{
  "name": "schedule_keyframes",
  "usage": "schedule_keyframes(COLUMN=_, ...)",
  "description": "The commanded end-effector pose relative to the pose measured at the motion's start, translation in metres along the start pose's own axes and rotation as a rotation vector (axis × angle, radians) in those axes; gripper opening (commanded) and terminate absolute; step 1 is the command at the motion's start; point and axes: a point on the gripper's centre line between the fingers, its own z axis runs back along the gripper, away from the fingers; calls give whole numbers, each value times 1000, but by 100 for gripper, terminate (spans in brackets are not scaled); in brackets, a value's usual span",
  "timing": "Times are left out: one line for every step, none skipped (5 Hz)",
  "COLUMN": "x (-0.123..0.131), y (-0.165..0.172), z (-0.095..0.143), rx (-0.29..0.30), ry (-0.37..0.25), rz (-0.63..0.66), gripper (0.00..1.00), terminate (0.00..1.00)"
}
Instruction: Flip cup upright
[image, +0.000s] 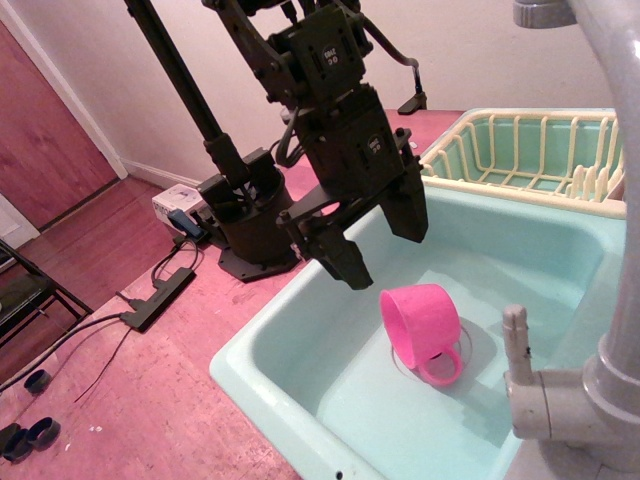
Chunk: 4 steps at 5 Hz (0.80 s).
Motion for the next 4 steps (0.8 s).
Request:
schedule_keyframes(x=0, y=0, z=0, rx=0, ry=0, rz=0, gripper=100, terminate=0)
schedule_keyframes(x=11, y=5, z=-8, rx=39, ry=-18, rz=-23, gripper=100, terminate=0)
schedule_keyframes(x=16, y=6, z=-16, rx=53, ry=-7, rz=-51, gripper=100, terminate=0)
schedule_keyframes(x=13, y=4, z=-27, rx=45, ry=-2, rz=-55, gripper=100, terminate=0)
